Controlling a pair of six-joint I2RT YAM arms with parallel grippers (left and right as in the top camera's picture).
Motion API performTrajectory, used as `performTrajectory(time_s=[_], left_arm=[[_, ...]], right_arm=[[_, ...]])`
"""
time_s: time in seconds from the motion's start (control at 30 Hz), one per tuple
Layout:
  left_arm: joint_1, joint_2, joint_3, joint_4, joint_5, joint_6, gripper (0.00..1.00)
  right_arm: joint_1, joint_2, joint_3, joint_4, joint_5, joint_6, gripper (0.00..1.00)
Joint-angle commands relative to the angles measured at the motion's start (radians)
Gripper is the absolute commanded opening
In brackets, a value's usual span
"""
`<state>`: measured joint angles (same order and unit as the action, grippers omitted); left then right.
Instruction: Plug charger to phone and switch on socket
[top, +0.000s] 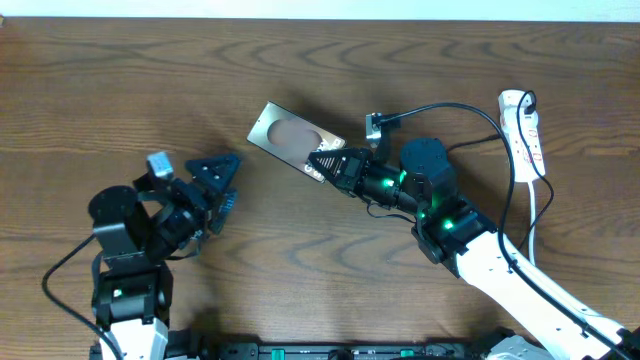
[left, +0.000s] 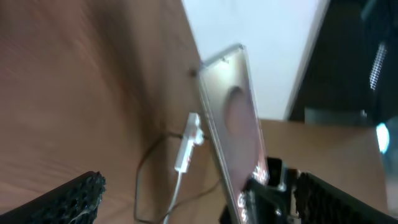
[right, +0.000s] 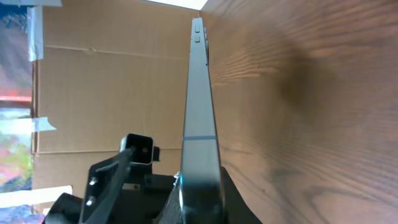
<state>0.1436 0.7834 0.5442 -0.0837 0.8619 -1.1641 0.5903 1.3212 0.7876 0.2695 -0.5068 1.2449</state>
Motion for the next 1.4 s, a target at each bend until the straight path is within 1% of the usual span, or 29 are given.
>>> performTrajectory(time_s=[0.0,0.07,0.3,0.53,0.6,0.63,0.67,0.73,0.77,0.83,0.93,1.0,1.07,1.2,1.27,1.3,1.37], left_arm=[[-0.075,0.023,0.003,0.093,0.012,-0.074,0.98],[-0.128,0.027,0.003,0.124,-0.048,-0.088,0.98],[-0.203,0.028,0.003,0.124,-0.194,-0.095,0.98],[-0.209,0.050,0.003,0.172,-0.244,-0.170,0.98],[-0.209,0.064,0.003,0.177,-0.248,-0.215,0.98],[-0.209,0.070,0.003,0.177,-0.250,-0.238,0.96],[-0.209,0.087,0.003,0.177,-0.250,-0.290,0.90],[-0.209,0.100,0.003,0.177,-0.249,-0.339,0.86],[-0.209,0.108,0.003,0.177,-0.248,-0.365,0.82],[-0.209,0.116,0.003,0.177,-0.244,-0.392,0.78],[-0.209,0.117,0.003,0.177,-0.242,-0.409,0.73],[-0.209,0.116,0.003,0.177,-0.241,-0.414,0.73],[-0.209,0.116,0.003,0.177,-0.224,-0.427,0.73],[-0.209,0.116,0.003,0.177,-0.215,-0.465,0.72],[-0.209,0.116,0.003,0.177,-0.209,-0.465,0.64],[-0.209,0.117,0.003,0.177,-0.200,-0.466,0.62],[-0.209,0.117,0.003,0.177,-0.189,-0.474,0.61]], right_arm=[[0.000,-0.014,0.014,0.017,-0.023,0.047,0.01],[0.007,-0.014,0.014,0.020,-0.024,0.087,0.01],[0.070,-0.014,0.014,0.028,-0.022,0.218,0.01],[0.113,-0.014,0.014,0.029,-0.010,0.349,0.01],[0.127,-0.014,0.014,0.029,0.010,0.385,0.01],[0.134,-0.014,0.014,0.029,0.022,0.407,0.01],[0.146,-0.014,0.014,0.029,0.042,0.448,0.01],[0.161,-0.014,0.014,0.029,0.072,0.495,0.01],[0.167,-0.014,0.014,0.029,0.085,0.510,0.01],[0.181,-0.014,0.014,0.027,0.114,0.546,0.01],[0.191,-0.014,0.014,0.022,0.153,0.593,0.01],[0.190,-0.014,0.014,0.018,0.163,0.621,0.01],[0.190,-0.012,0.014,0.013,0.176,0.621,0.02],[0.190,-0.012,0.014,-0.051,0.199,0.621,0.01],[0.190,-0.012,0.014,-0.061,0.203,0.621,0.02],[0.190,-0.012,0.014,-0.060,0.204,0.621,0.01],[0.190,-0.012,0.014,-0.059,0.212,0.622,0.01]])
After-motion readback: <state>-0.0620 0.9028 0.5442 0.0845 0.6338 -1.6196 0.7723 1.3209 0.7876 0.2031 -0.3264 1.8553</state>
